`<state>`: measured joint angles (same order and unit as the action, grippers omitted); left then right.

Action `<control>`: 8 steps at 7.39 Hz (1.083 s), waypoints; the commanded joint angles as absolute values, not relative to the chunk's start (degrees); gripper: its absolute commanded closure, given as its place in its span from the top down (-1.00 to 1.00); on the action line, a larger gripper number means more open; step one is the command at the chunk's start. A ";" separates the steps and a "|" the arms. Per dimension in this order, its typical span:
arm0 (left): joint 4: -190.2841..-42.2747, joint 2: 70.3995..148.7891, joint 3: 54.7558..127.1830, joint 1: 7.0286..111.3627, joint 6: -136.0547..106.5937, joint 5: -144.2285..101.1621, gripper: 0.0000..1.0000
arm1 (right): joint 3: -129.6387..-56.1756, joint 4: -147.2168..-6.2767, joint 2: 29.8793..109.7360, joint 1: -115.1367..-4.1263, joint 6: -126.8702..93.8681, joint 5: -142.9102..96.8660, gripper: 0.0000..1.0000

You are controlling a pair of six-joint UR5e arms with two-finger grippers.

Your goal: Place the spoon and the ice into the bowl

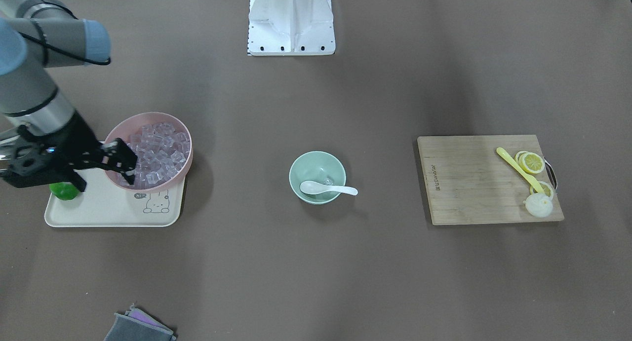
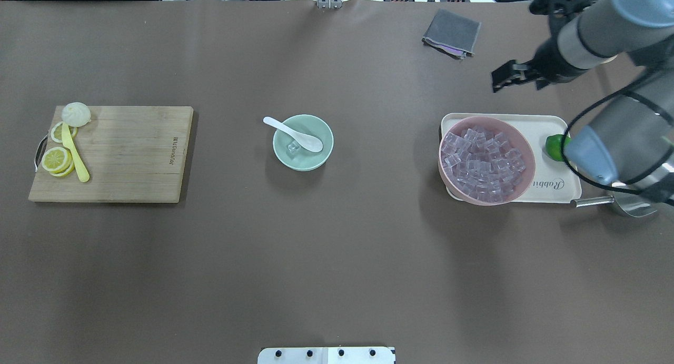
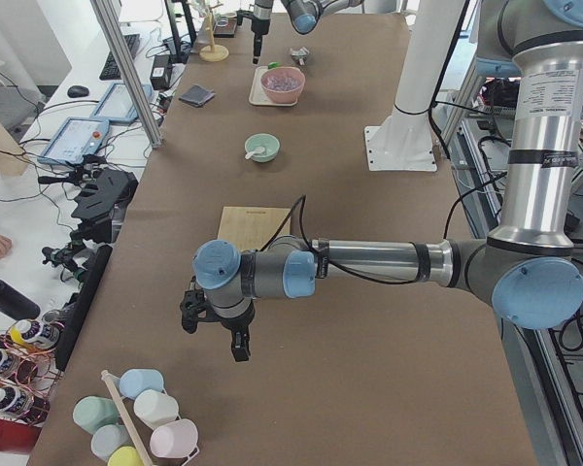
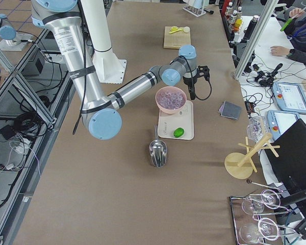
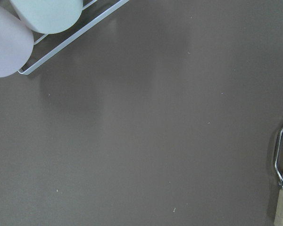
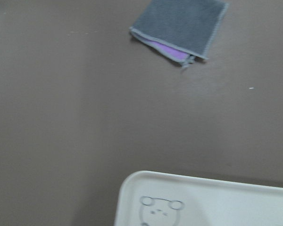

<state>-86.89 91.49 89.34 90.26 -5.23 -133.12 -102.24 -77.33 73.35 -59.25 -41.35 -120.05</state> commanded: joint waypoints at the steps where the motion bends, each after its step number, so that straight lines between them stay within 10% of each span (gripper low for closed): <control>1: -86.92 88.96 92.71 90.26 -5.19 -132.89 0.98 | -106.07 -77.26 86.95 -67.55 -22.86 -121.55 1.00; 8: -86.92 89.21 93.08 90.18 -5.19 -132.80 0.98 | -105.38 -84.55 108.68 -93.94 15.63 -130.25 1.00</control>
<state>-86.92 88.98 93.08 90.21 -5.19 -132.85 -105.44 -83.52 104.31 -91.07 11.34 -129.89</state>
